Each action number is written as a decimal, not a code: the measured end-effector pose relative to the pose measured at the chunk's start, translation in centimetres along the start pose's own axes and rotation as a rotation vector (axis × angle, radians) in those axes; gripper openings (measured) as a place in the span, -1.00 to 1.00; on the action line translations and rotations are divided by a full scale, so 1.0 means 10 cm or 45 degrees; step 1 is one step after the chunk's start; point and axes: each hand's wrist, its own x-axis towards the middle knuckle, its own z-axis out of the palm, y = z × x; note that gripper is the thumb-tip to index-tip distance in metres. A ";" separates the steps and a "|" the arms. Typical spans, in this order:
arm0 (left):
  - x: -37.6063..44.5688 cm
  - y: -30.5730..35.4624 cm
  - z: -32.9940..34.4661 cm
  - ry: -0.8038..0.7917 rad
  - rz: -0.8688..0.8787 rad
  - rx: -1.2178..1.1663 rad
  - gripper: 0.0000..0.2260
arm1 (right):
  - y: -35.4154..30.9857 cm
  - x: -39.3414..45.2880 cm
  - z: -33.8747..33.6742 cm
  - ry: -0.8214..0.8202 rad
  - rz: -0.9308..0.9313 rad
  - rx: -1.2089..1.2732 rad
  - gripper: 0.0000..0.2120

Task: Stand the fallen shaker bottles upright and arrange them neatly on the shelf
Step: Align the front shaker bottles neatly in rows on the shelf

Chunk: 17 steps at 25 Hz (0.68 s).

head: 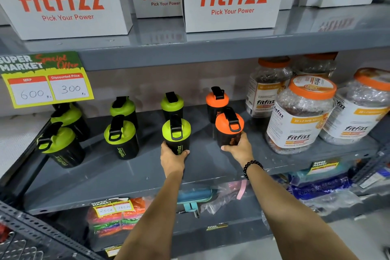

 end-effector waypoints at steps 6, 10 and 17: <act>-0.01 0.02 -0.01 0.001 0.004 0.002 -0.41 | 0.01 0.01 0.00 0.049 -0.008 -0.043 -0.40; -0.01 0.02 -0.02 -0.010 -0.001 0.009 -0.41 | 0.00 0.00 0.03 0.081 -0.011 -0.070 -0.40; -0.04 -0.06 -0.12 -0.082 0.021 0.018 -0.39 | 0.00 -0.10 0.07 0.102 0.073 -0.094 -0.38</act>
